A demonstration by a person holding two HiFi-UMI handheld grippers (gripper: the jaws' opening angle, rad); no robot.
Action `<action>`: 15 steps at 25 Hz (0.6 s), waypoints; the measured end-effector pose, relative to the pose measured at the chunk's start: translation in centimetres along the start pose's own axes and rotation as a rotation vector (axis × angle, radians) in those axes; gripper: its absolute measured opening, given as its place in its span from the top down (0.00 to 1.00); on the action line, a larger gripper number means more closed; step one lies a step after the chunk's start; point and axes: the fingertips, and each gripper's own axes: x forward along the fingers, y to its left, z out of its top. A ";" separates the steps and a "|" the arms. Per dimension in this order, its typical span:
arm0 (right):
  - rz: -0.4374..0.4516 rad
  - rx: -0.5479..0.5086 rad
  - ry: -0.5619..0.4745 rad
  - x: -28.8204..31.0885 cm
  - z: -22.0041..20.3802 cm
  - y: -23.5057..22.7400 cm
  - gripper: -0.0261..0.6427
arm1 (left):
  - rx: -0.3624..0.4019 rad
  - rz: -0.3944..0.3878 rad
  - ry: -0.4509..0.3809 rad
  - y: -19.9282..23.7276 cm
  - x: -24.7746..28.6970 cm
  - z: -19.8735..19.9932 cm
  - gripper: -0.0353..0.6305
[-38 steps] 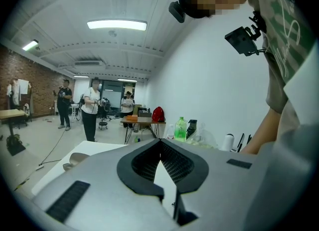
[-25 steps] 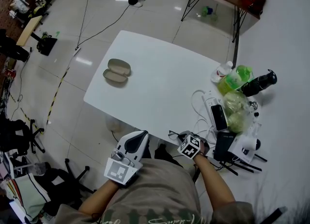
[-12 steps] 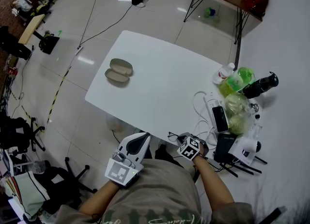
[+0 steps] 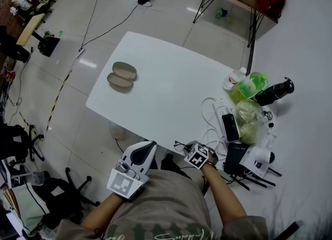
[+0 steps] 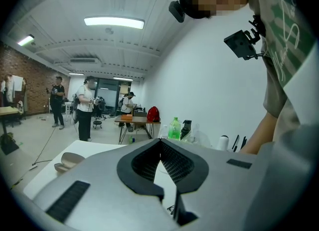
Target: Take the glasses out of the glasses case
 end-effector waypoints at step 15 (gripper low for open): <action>-0.004 0.008 -0.031 -1.1 0.1 -0.3 0.93 | 0.008 -0.010 0.005 -0.5 0.0 -0.2 0.93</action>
